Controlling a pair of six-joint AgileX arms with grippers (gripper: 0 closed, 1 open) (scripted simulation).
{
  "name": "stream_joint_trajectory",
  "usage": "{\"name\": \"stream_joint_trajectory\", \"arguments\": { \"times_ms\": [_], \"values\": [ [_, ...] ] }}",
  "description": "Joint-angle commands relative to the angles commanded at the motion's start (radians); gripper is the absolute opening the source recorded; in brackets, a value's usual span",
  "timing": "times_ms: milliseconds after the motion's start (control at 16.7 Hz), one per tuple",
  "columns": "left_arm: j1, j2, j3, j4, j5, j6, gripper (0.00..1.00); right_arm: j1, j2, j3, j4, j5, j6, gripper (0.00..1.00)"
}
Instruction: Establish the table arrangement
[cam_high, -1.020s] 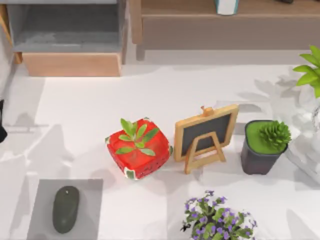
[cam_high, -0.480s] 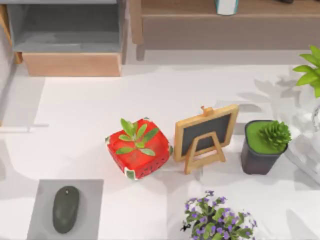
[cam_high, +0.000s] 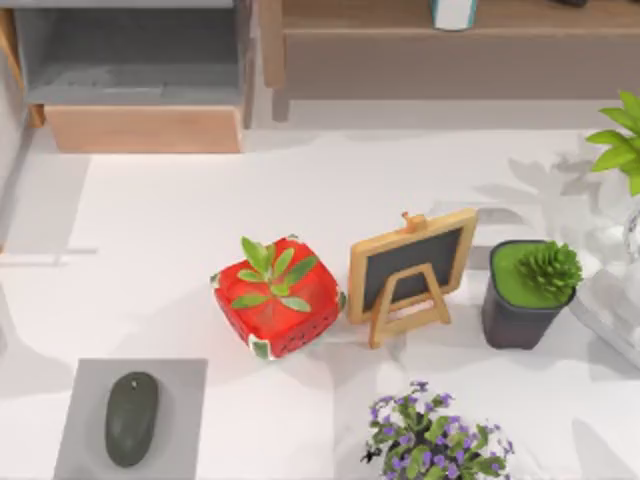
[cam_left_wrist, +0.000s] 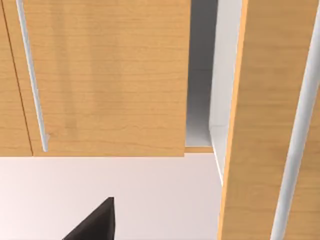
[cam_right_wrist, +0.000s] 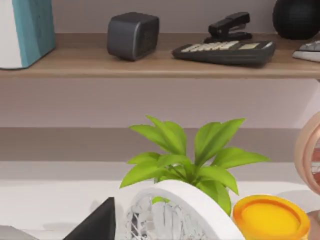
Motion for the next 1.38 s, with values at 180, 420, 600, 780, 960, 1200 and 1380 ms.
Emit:
{"name": "stream_joint_trajectory", "arguments": {
  "times_ms": [180,420,600,780,960,1200,1380],
  "values": [
    [-0.024,0.019,0.047,-0.026,-0.026,0.001,1.0,0.0,0.0,0.0,0.0,0.0,0.0,1.0],
    [-0.045,0.034,0.086,-0.05,-0.047,0.0,1.0,0.0,0.0,0.0,0.0,0.0,0.0,1.0],
    [-0.045,0.034,0.086,-0.05,-0.047,0.0,0.92,0.0,0.0,0.0,0.0,0.0,0.0,1.0],
    [-0.045,0.034,0.086,-0.05,-0.047,0.0,0.7,0.0,0.0,0.0,0.0,0.0,0.0,1.0],
    [-0.045,0.034,0.086,-0.05,-0.047,0.0,0.47,0.0,0.0,0.0,0.0,0.0,0.0,1.0],
    [-0.045,0.034,0.086,-0.05,-0.047,0.0,0.17,0.0,0.0,0.0,0.0,0.0,0.0,1.0],
    [-0.045,0.034,0.086,-0.05,-0.047,0.0,0.0,0.0,0.0,0.0,0.0,0.0,0.0,1.0]
  ]
}}
